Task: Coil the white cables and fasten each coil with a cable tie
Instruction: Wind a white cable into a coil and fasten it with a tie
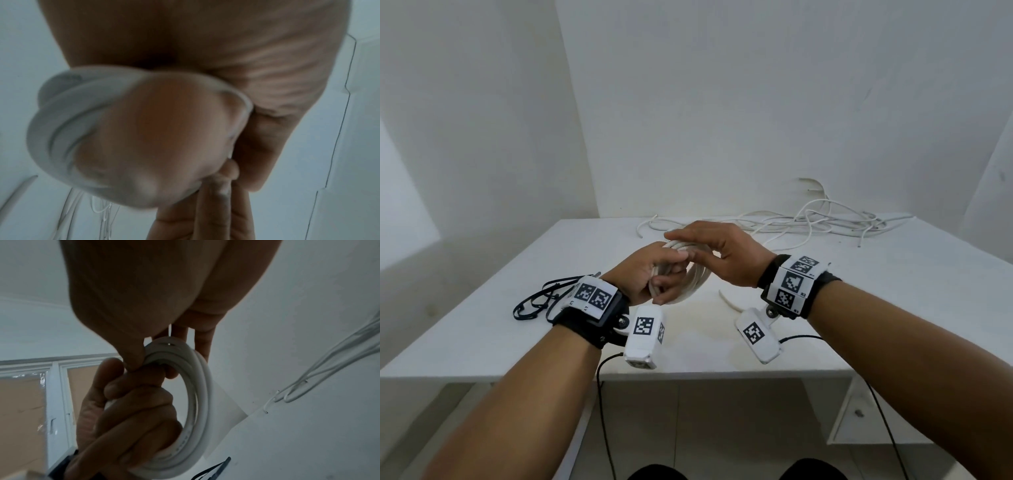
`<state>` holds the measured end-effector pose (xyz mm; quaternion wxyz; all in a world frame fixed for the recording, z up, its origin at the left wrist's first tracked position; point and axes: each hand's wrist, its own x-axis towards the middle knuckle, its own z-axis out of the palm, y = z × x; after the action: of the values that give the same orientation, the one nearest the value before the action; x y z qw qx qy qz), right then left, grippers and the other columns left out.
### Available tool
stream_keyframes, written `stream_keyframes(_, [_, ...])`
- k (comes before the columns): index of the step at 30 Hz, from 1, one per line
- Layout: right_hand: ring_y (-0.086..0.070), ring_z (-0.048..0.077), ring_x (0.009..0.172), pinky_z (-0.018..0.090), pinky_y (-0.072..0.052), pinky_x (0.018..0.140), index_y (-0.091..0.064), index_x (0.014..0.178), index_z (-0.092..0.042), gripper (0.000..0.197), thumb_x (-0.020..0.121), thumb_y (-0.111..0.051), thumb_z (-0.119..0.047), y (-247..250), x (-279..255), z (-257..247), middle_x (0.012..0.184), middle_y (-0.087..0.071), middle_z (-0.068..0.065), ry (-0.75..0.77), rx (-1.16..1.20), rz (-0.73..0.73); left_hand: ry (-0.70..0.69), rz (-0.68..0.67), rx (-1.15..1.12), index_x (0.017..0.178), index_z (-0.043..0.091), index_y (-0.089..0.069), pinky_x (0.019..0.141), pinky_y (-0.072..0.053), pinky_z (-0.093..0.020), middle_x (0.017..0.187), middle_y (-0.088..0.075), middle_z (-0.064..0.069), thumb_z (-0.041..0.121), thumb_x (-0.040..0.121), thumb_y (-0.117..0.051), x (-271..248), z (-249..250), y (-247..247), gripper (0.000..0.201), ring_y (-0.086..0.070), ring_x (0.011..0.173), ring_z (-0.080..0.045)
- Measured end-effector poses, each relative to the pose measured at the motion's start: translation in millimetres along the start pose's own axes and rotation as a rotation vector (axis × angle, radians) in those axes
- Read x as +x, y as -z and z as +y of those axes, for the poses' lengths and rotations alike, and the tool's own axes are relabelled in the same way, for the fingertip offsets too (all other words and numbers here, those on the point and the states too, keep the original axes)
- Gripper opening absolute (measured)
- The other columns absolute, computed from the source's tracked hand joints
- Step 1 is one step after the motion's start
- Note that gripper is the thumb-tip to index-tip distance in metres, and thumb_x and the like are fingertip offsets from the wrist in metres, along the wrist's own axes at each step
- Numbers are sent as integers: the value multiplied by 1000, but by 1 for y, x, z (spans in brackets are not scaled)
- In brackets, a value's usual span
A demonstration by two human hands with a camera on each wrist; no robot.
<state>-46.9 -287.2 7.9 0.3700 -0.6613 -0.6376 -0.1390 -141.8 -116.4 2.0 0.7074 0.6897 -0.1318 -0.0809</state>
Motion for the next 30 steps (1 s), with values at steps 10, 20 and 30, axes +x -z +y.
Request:
stream_keyframes(10, [-58, 15, 74, 18, -44, 73, -64, 124, -1, 31, 99, -49, -13, -31, 32, -1, 87, -65, 5, 82, -209, 205, -70, 395, -4, 80, 1, -63, 71, -54, -40, 49, -45, -4, 63, 85, -49, -16, 15, 21, 64, -44, 43, -19])
stream_keyframes(20, [-59, 17, 79, 17, -40, 76, -62, 124, -1, 30, 99, -50, -12, -78, 81, -19, 92, -65, 9, 73, -175, 196, -90, 837, -208, 66, 11, -60, 43, -32, -23, 48, -33, -2, 41, 96, -51, -48, 28, 40, 43, -22, 40, -14])
stream_keyframes(30, [-50, 25, 77, 33, -34, 67, -45, 120, 1, 22, 100, -43, -9, -134, 112, -46, 97, -60, 16, -268, -92, -81, -86, 1108, -186, 66, 13, -52, 41, -25, -20, 46, -32, 0, 46, 86, -64, -80, 14, 83, 41, -28, 39, -15])
